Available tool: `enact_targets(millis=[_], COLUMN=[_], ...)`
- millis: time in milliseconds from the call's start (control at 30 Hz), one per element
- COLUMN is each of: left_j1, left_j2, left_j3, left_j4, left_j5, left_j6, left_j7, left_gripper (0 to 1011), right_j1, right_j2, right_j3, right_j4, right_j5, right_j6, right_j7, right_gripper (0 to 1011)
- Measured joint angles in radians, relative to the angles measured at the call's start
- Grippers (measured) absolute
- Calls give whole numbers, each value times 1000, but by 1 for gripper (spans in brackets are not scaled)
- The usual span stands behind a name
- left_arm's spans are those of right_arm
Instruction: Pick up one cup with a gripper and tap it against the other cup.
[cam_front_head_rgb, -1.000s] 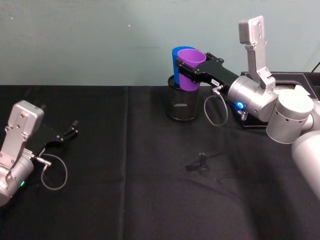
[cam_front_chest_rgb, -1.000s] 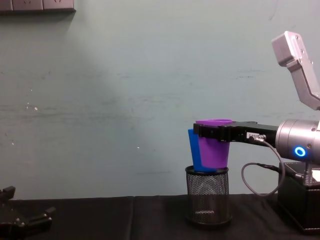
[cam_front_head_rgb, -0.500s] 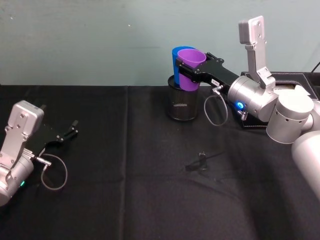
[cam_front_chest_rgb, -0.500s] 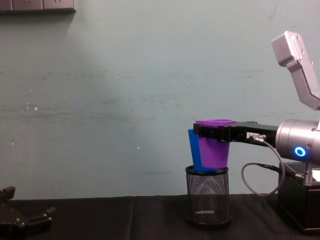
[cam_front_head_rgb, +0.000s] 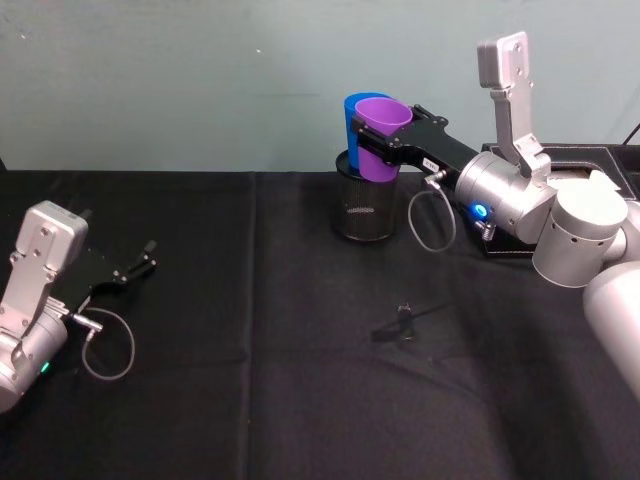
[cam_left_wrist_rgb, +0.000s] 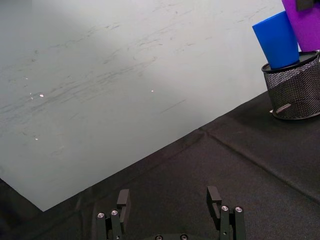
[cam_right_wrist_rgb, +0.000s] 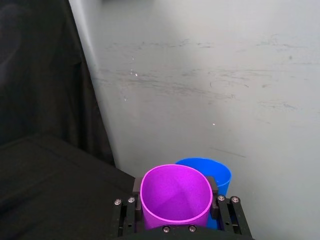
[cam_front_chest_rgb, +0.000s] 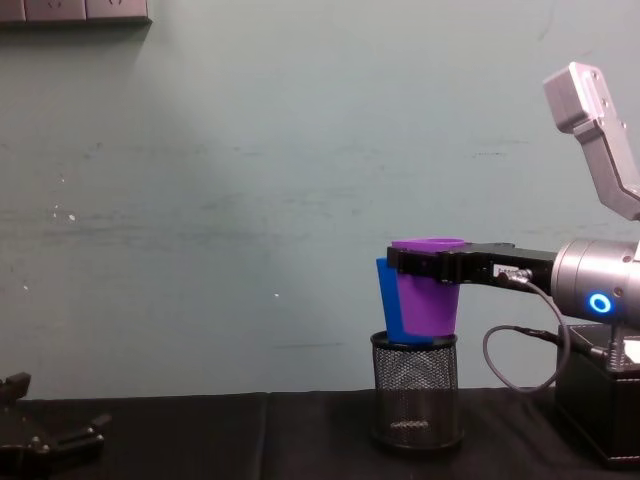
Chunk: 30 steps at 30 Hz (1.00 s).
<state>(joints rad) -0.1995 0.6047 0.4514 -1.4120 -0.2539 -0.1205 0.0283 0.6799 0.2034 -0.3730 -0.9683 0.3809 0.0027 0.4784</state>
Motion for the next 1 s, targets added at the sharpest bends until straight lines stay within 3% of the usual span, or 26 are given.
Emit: enact_targets(millis=[1000], left_j1=[0], left_j2=[0], left_j3=[0], left_j4=[0], left_j5=[0], left_j6=[0], left_j7=[0], left_gripper=[1000], right_j1=[0], right_j2=[0], right_j3=[0], right_j4=[0], right_j5=[0], right_j6=[0], right_j7=[0], right_gripper=[729])
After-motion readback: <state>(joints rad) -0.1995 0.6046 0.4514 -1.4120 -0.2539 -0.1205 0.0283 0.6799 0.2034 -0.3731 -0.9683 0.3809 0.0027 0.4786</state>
